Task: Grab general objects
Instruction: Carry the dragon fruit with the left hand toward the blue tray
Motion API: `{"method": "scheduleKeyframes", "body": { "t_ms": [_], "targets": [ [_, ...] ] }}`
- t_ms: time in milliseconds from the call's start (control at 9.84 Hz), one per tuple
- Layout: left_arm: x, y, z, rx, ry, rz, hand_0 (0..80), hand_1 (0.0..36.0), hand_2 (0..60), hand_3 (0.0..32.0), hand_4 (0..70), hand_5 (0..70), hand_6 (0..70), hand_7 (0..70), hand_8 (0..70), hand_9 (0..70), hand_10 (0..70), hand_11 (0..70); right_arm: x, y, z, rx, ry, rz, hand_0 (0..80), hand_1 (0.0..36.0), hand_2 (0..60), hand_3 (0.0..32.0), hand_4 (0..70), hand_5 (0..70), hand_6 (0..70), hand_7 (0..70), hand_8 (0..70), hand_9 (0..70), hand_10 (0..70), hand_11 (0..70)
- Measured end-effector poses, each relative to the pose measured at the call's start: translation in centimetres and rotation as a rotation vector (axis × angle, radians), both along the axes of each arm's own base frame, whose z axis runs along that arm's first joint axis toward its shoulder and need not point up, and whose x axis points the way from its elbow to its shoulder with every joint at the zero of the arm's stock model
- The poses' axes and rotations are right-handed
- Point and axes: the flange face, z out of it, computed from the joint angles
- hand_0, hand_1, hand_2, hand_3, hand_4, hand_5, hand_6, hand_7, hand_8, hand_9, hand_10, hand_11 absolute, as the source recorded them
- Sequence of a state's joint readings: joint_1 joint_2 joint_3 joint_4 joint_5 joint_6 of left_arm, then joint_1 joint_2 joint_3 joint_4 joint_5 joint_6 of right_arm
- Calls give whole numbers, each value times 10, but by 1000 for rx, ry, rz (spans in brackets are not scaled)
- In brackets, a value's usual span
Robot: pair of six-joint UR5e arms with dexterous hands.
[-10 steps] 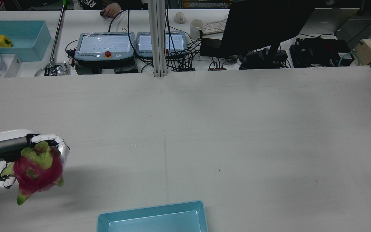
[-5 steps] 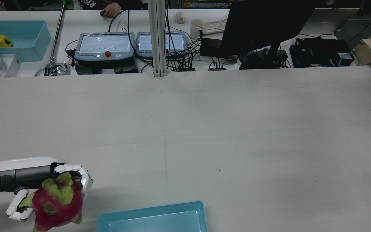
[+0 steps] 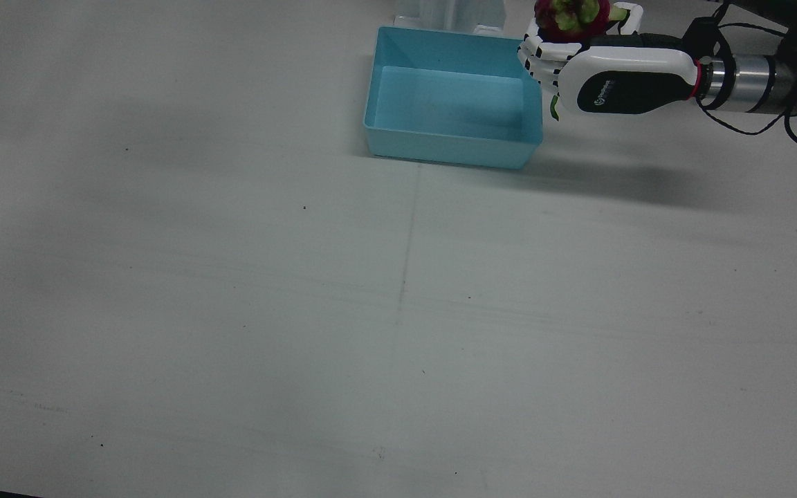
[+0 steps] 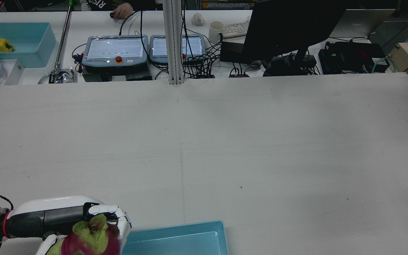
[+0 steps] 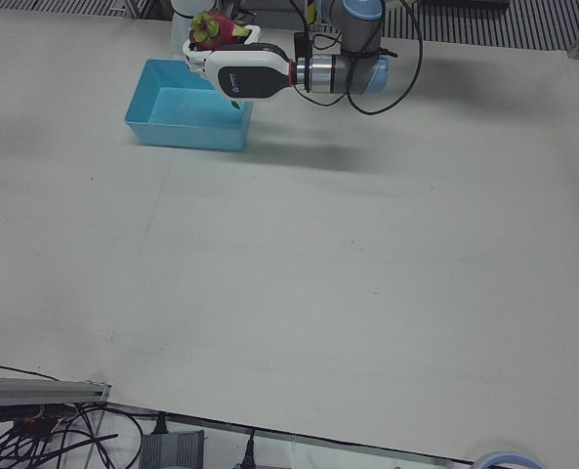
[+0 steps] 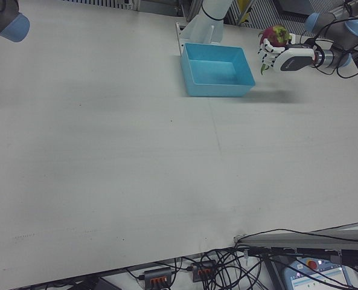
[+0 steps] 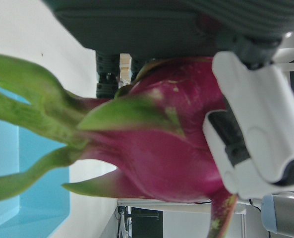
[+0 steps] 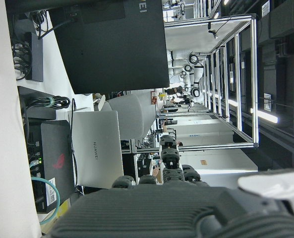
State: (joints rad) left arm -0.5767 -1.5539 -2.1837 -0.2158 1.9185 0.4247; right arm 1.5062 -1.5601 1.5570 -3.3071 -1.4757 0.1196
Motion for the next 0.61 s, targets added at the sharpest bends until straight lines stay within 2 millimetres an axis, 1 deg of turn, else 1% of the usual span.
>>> {"method": "scheduleKeyframes", "body": {
  "t_ms": [102,203,305,407,508,610],
  "targets": [
    [16,7,-10,-21,28,9,768,281,600,0,700,700,700,700,700,700,700,700,0,0,0,0,0,0,0,0,0,0,0,0,0,0,0,0,0,0],
    [34,10,-26,-35,53,19,779,286,600,0,700,700,700,700,700,700,700,700,0,0,0,0,0,0,0,0,0,0,0,0,0,0,0,0,0,0],
    [51,13,-41,-46,73,31,800,300,600,0,700,700,700,700,700,700,700,700,0,0,0,0,0,0,0,0,0,0,0,0,0,0,0,0,0,0],
    [70,19,-51,-63,90,47,800,337,600,0,700,700,700,700,700,700,700,700,0,0,0,0,0,0,0,0,0,0,0,0,0,0,0,0,0,0],
    [86,25,-55,-76,104,62,800,360,600,0,700,700,700,700,700,700,569,700,0,0,0,0,0,-1,0,0,0,0,0,0,0,0,0,0,0,0],
    [102,27,-51,-84,123,79,800,360,600,0,700,700,700,700,642,700,327,482,0,0,0,0,0,0,0,0,0,0,0,0,0,0,0,0,0,0]
  ]
}}
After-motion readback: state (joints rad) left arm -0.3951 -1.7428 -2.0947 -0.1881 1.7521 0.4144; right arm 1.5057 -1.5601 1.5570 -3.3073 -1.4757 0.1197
